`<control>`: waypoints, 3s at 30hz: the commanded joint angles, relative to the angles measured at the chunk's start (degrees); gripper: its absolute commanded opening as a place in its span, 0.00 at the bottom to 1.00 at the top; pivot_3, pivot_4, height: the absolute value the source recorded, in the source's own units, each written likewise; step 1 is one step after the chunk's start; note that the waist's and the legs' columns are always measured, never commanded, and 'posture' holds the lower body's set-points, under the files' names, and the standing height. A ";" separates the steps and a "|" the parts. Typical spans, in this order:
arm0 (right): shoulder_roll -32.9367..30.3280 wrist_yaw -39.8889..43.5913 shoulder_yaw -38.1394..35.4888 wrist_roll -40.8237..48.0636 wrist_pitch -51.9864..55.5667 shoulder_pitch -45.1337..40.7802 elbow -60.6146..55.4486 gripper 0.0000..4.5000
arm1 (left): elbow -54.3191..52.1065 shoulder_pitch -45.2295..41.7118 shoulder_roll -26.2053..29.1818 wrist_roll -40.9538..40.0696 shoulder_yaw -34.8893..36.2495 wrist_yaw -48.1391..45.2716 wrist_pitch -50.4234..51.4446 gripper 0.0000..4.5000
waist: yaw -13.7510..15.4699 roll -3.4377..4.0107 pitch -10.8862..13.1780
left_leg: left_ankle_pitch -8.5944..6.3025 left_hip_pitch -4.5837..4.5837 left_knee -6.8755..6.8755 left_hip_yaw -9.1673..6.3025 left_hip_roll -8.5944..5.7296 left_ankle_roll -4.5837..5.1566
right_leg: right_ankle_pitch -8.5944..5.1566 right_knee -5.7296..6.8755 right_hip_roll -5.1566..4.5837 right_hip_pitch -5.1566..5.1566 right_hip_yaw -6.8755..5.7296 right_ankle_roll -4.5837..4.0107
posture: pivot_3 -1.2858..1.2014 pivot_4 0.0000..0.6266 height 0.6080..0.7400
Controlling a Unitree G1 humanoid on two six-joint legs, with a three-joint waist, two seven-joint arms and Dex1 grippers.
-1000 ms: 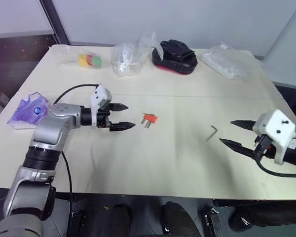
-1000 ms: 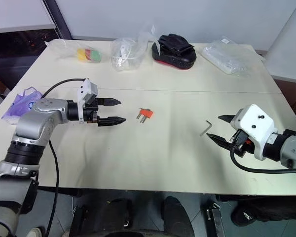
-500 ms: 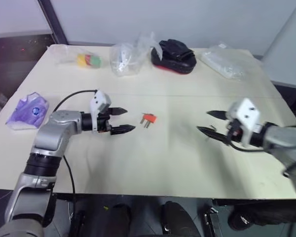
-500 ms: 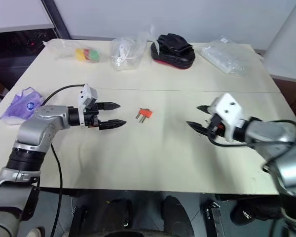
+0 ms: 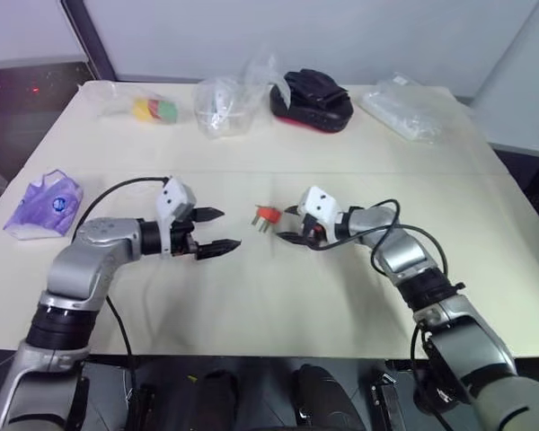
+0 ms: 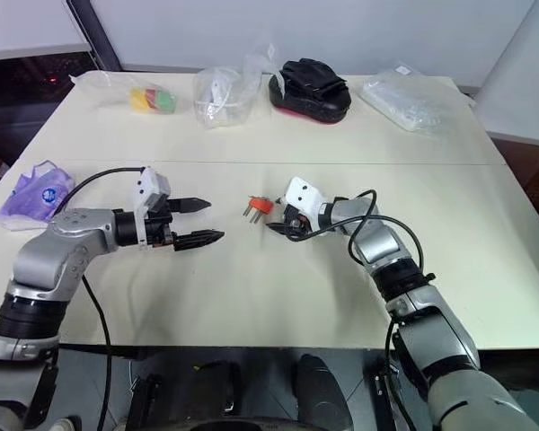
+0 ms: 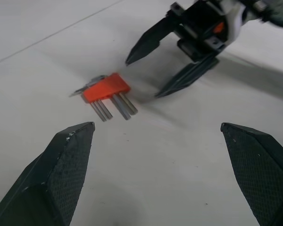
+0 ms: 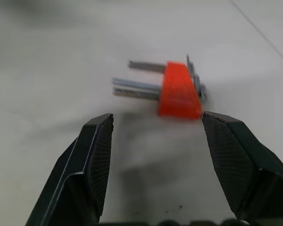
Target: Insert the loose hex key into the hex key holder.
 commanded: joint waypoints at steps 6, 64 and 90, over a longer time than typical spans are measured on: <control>3.62 -0.29 -2.87 -2.11 -9.50 -6.57 13.91 0.69 | -4.50 1.23 0.94 -2.03 2.44 2.38 1.03 0.99 | -0.17 0.00 0.00 | 0.00 0.03 -0.02 -0.01 0.01 0.00 | 0.00 0.10 0.01 -0.03 0.00 0.00 | 0.52 0.24 1.00; -18.19 -37.22 -7.77 -42.04 -45.84 6.73 -33.79 0.22 | 17.63 -24.75 -6.36 -9.16 2.84 -8.45 -0.60 1.00 | -0.15 0.01 0.01 | 0.01 -0.03 0.04 0.15 -0.10 -0.02 | -0.01 0.66 0.05 -0.41 0.13 0.01 | 0.52 0.24 1.00; -20.00 -31.88 -9.95 -34.20 -48.59 4.01 -34.08 0.22 | 12.98 -23.65 -12.26 -8.97 -0.07 -8.77 -2.77 0.88 | -0.06 0.00 0.02 | 0.03 -0.01 0.07 0.12 -0.07 -0.05 | -0.02 0.67 0.10 -0.37 0.14 -0.01 | 0.52 0.24 1.00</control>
